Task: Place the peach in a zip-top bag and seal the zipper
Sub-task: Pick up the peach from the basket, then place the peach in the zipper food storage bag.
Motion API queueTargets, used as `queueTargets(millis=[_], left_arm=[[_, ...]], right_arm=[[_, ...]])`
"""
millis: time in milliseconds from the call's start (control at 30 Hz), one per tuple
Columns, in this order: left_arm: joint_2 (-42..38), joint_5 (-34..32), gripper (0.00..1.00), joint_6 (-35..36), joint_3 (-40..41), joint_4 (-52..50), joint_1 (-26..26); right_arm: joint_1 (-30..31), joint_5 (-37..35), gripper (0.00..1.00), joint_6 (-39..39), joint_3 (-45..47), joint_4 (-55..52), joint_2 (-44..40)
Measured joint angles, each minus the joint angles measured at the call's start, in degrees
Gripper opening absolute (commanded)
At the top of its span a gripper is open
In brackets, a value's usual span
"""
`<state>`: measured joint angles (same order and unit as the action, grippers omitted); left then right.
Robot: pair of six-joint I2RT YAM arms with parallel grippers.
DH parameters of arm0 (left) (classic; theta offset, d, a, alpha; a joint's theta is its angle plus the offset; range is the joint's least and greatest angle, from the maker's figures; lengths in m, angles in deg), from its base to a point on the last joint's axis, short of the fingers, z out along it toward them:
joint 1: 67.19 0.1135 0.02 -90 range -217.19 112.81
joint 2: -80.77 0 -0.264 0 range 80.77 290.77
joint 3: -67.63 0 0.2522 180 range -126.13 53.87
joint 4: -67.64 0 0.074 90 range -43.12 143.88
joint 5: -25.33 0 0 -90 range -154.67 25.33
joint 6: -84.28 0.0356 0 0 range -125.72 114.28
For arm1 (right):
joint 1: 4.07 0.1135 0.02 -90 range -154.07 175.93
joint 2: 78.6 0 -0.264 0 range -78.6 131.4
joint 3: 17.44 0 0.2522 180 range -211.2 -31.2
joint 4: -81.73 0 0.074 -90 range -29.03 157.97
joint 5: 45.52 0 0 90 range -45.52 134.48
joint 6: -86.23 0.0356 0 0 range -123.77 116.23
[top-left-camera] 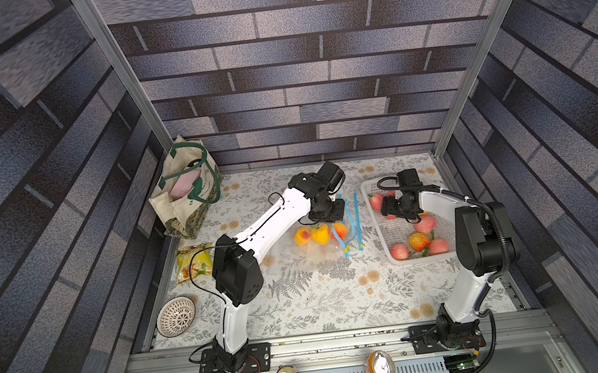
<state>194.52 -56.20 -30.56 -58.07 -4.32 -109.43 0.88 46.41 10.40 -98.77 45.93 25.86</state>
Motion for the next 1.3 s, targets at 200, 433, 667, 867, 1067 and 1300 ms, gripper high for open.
queueTargets(millis=[200, 433, 667, 867, 1067, 1300], left_arm=[[0.0, 0.0, 0.0, 0.0, 0.0, -0.15, 0.0], [0.0, -0.17, 0.0, 0.0, -0.39, -0.48, 0.09], [0.0, -0.09, 0.0, 0.0, -0.83, -0.59, 0.52], [0.0, 0.09, 0.0, 0.0, -2.08, -0.76, 0.72], [0.0, 0.09, 0.0, -0.02, -2.51, -0.76, 0.72], [-0.13, 0.96, 0.0, 0.04, -2.36, -0.48, 0.55]], right_arm=[[0.0, 0.79, 0.66, -0.33, -0.2, -0.37, -0.02], [0.0, 0.81, 0.66, -0.11, -0.17, -5.09, -6.45], [2.16, 6.62, 0.67, 2.99, 2.78, -7.21, -22.62], [13.77, 15.91, 0.67, 10.71, 6.45, 0.48, -30.21], [21.22, 20.52, 0.67, 17.22, 10.69, 7.74, -25.9], [22.56, 21.75, 0.73, 20.13, 11.47, 12.09, -18.75]])
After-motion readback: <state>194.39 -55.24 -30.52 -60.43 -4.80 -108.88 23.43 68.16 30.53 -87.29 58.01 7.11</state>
